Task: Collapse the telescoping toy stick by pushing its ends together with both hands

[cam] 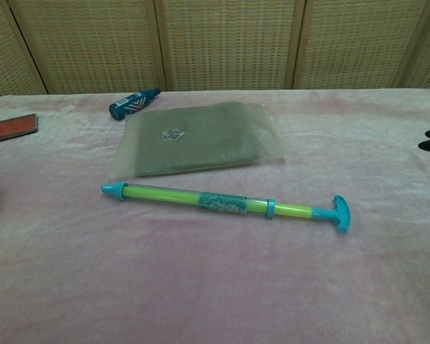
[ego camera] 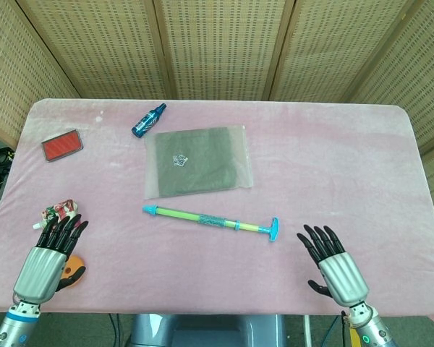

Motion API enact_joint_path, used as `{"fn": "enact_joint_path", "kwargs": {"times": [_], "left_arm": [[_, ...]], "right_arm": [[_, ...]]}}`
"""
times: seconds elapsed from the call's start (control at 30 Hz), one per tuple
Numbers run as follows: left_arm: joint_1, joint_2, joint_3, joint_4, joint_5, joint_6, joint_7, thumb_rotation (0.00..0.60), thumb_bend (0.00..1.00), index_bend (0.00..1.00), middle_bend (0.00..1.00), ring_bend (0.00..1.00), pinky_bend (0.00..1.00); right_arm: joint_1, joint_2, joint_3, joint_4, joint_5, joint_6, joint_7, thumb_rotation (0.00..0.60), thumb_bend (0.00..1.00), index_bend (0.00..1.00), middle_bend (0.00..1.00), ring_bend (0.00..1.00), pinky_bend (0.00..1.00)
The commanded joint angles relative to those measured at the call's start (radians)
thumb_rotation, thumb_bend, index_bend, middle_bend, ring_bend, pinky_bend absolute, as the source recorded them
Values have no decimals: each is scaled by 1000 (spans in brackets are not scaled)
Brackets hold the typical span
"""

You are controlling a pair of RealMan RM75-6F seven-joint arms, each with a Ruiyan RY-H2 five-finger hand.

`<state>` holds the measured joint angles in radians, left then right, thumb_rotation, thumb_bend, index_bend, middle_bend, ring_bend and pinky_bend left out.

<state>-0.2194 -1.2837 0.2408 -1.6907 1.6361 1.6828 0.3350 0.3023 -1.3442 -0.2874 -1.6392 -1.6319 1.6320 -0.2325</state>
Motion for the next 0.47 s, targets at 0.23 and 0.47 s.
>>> {"fn": "enact_joint_path", "kwargs": {"times": [0.23, 0.47], "left_arm": [[32, 8, -37, 12, 2, -17, 0, 600, 199, 0, 0, 0, 0], [41, 6, -55, 17, 4, -46, -3, 600, 199, 0, 0, 0, 0]], "right_arm": [[-41, -6, 65, 23, 20, -15, -6, 600, 162, 2, 0, 0, 0], [-84, -29, 159, 31, 106, 14, 12, 600, 163, 0, 0, 0, 0]]}}
